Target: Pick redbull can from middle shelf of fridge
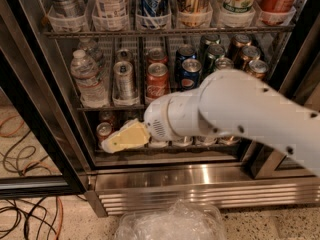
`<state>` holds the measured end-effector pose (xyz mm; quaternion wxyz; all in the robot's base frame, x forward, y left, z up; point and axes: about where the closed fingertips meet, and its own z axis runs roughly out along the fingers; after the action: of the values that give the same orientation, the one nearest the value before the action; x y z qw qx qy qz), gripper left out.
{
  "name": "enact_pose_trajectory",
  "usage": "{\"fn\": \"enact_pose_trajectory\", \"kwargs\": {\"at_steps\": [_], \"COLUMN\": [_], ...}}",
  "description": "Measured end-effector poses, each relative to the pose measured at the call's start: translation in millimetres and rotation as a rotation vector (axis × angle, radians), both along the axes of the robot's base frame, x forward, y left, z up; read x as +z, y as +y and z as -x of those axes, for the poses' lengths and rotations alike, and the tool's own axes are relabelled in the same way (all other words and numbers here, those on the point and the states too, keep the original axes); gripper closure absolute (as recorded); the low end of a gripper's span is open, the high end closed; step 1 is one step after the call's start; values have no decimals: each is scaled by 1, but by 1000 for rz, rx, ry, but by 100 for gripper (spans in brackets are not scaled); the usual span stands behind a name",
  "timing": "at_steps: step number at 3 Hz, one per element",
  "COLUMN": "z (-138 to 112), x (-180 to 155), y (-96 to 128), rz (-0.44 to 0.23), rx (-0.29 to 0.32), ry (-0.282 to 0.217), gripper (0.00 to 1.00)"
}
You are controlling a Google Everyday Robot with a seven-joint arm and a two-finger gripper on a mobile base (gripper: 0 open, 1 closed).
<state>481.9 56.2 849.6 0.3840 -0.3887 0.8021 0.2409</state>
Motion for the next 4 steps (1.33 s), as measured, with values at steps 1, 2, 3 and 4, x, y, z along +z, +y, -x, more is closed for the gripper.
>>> {"fn": "enact_pose_trajectory", "kwargs": {"at_steps": [1,2,3,4], "z": [12,23,43,43], "x": [-20,-34,-23,-23], "y": [34,73,110,110], "rz": [-96,-182,-206,-206], "rx": [1,52,131,131], "ry": [-32,-68,-86,-86], "gripper": [0,0,0,0]}}
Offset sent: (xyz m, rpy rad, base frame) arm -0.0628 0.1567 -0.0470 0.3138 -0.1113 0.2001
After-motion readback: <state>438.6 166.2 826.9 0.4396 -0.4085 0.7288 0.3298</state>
